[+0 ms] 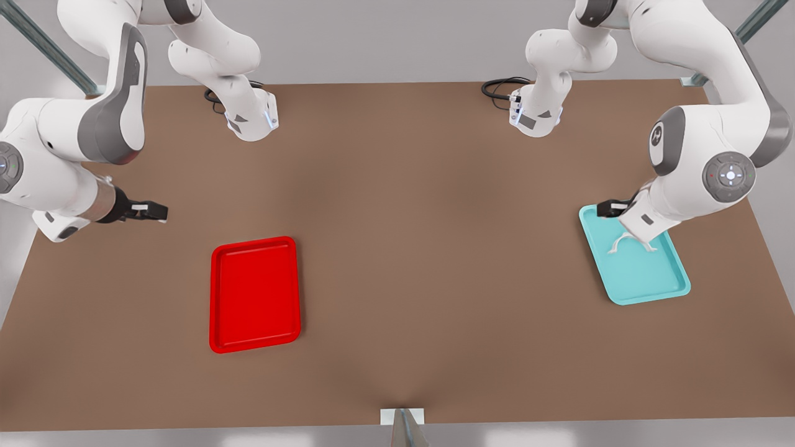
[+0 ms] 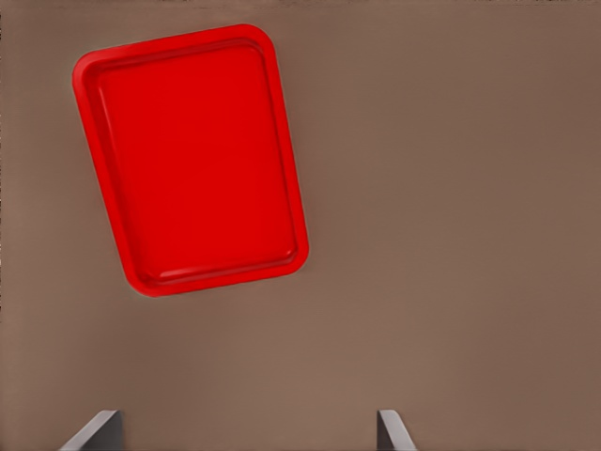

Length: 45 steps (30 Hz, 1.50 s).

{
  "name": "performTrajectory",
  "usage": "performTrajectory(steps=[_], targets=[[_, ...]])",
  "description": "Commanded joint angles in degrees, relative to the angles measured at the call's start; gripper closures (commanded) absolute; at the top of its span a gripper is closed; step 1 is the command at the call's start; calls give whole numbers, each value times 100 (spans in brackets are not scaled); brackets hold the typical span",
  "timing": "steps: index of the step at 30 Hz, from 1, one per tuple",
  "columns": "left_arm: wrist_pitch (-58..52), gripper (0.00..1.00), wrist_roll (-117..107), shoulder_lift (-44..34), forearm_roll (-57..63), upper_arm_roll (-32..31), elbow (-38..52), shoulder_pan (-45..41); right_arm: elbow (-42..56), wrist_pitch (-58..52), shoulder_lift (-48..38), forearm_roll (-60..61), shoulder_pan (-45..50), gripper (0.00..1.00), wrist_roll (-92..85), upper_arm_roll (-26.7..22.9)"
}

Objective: Take the drainage pipe clamp from the left arm, pass it to the right arm, and place it in the plate on the right side

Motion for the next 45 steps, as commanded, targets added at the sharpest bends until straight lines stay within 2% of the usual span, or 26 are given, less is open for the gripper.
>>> performTrajectory(steps=[1, 3, 4, 6, 9, 13, 16, 25, 26, 27, 28, 43, 45], targets=[[266, 0, -242, -6, 0, 2, 1, -1, -9, 287, -10, 52, 4, 0, 90, 5], [389, 0, -242, 116, 26, 115, -105, 78, 8, 287, 8, 52, 4, 0, 90, 5], [758, 0, -242, 196, -80, 397, -456, 122, 8, 287, 8, 52, 4, 0, 90, 5], [1926, 0, -242, 618, -106, 1012, -1167, 201, -1, 296, 8, 52, 4, 0, 90, -4], [4370, 0, -260, 776, -677, 1803, -2785, 342, -1, 278, 8, 52, 4, 0, 82, 5], [6146, 0, -656, 1110, -1178, 1918, -3594, 860, -9, 270, 17, 52, 4, 0, 73, 5], [6594, 0, -629, 1215, -1477, 1918, -3840, 1036, -9, 270, 26, 52, 13, 0, 73, 5], [6920, 1, -533, 1426, -1477, 1909, -4227, 1186, -45, 261, 26, 43, 13, 0, 55, 5], [6911, 29, -533, 1444, -1477, 1900, -4236, 1185, -45, 261, 26, 43, 13, 0, 55, 14], [6885, 47, -524, 1461, -1477, 1900, -4236, 1185, -45, 261, 26, 43, 13, 0, 55, 14], [6876, 51, -524, 1461, -1477, 1900, -4245, 1185, -45, 261, 26, 43, 13, 0, 55, 14], [6779, 51, -524, 1628, -1477, 1830, -4236, 1185, -88, 252, 34, 34, 30, 0, 38, 14], [6779, 55, -541, 1628, -1486, 1795, -4227, 1194, -88, 252, 34, 34, 39, 0, 38, 14]])
